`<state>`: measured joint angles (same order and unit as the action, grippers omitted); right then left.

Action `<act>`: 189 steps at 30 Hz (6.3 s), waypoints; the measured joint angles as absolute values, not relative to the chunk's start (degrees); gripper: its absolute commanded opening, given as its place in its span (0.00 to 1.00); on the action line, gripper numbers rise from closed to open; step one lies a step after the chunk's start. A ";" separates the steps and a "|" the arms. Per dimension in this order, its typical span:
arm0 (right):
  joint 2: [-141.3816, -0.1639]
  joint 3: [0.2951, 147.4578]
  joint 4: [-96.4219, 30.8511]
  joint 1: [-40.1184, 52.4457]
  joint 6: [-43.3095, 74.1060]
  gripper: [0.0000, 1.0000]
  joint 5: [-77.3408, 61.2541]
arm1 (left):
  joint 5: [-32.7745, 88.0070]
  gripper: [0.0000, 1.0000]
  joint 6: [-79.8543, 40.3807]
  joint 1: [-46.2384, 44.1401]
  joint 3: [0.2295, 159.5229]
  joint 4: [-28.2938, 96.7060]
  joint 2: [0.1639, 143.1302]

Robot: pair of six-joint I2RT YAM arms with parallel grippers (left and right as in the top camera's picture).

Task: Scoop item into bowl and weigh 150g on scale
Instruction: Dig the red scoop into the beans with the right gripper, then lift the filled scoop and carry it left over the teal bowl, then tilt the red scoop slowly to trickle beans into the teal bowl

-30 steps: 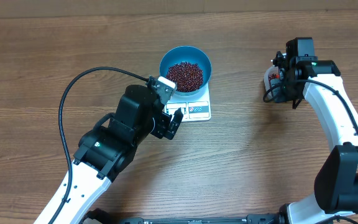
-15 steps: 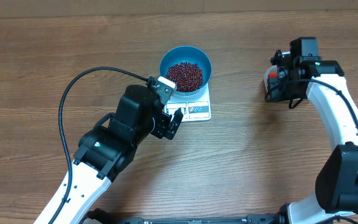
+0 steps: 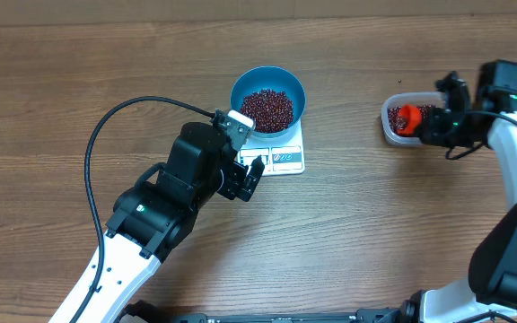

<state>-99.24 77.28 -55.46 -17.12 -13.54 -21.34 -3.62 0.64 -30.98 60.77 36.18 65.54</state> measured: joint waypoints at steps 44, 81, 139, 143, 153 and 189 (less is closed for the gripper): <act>-91.13 82.24 -50.87 -7.68 -15.07 0.04 -44.45 | -3.62 1.00 0.64 -30.98 60.77 36.18 65.54; -92.92 82.24 -40.58 15.11 -27.24 0.04 -22.04 | -3.62 1.00 0.64 -30.98 60.77 36.18 65.54; -94.78 82.24 -39.62 15.14 -28.53 0.04 -21.63 | -3.62 1.00 0.64 -30.98 60.77 36.18 65.54; -94.78 82.24 -39.53 15.14 -28.53 0.04 -21.65 | -3.62 1.00 0.64 -30.98 60.77 36.18 65.54; -94.78 82.24 -41.01 15.16 -28.51 0.04 -21.65 | -3.62 1.00 0.64 -30.98 60.77 36.18 65.54; -94.78 82.24 -41.39 15.14 -28.51 0.04 -21.63 | -3.62 1.00 0.64 -30.98 60.77 36.18 65.54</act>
<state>-94.78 82.24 -41.39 15.14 -28.51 -21.63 -3.62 0.64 -30.98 60.77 36.18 65.54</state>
